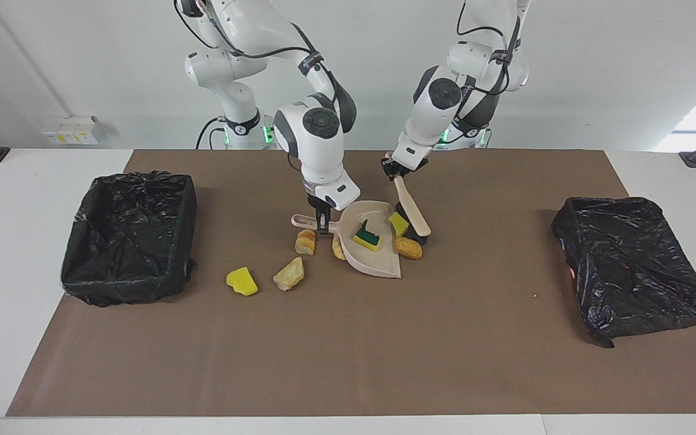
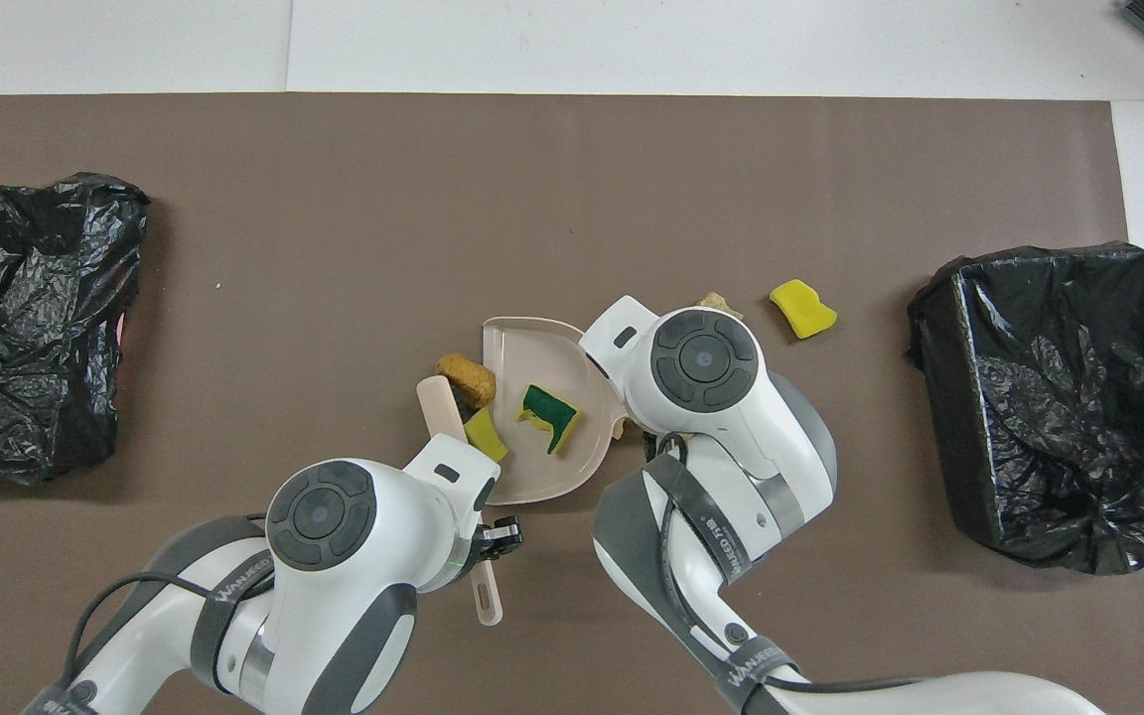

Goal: Sweep and dump trash in bin
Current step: 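Sweep more scraps into the dustpan with the left gripper's brush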

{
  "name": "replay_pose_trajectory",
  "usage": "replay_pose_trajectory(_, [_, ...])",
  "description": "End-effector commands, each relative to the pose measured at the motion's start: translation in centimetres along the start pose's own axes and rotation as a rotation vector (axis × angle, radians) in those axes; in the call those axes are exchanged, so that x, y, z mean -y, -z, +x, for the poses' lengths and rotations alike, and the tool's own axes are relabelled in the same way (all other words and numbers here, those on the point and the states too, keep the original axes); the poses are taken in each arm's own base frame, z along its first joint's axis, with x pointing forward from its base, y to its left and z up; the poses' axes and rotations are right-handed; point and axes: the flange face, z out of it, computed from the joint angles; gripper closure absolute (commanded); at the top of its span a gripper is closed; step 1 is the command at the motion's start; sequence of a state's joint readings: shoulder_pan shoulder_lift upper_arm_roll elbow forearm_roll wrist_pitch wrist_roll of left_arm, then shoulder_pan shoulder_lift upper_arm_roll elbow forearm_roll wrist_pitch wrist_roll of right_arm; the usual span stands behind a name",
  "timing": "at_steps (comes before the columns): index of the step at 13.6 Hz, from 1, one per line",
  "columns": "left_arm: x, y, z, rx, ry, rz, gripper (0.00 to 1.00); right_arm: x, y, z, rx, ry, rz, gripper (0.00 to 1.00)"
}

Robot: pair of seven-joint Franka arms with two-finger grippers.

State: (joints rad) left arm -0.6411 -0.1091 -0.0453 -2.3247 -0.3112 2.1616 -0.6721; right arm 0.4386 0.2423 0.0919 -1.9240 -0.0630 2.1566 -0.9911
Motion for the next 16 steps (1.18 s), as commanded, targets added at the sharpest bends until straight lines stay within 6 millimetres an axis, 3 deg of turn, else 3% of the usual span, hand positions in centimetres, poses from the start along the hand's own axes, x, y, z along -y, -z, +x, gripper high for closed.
replay_pose_trajectory(1, [-2.7,0.7,0.9,0.01,-0.101,-0.018,1.0,1.0,-1.2,-0.3,-0.001,0.007,0.02,1.0])
replay_pose_trajectory(3, [-2.5,1.4,0.6,0.063,-0.19,0.021,1.0,1.0,-1.2,-0.3,-0.001,0.007,0.02,1.0])
replay_pose_trajectory(5, [-1.2,3.9,0.6,0.146,-0.293,0.079,1.0,1.0,-1.3,-0.3,0.0,0.006,0.021,1.0])
replay_pose_trajectory(7, [1.3,6.3,3.5,0.123,-0.385,0.179,1.0,0.9,-1.2,-0.4,-0.001,0.004,0.02,1.0])
replay_pose_trajectory(8, [1.7,6.5,4.3,0.094,-0.436,0.189,1.0,1.0,-1.3,-0.4,0.0,0.004,0.021,1.0])
replay_pose_trajectory(10, [4.6,7.2,8.2,0.032,-0.437,0.148,1.0,0.9,-1.2,-0.4,-0.001,0.004,0.02,1.0])
replay_pose_trajectory(13, [6.9,5.3,11.4,0.007,-0.39,0.132,1.0,0.9,-1.2,-0.4,-0.002,0.003,0.019,1.0])
replay_pose_trajectory(14, [7.6,4.2,11.6,0.025,-0.377,0.138,1.0,0.9,-1.2,-0.4,-0.001,0.003,0.02,1.0])
replay_pose_trajectory(16, [8.8,2.5,9.4,0.062,-0.368,0.155,1.0,0.8,-1.1,-0.3,-0.002,0.004,0.017,1.0])
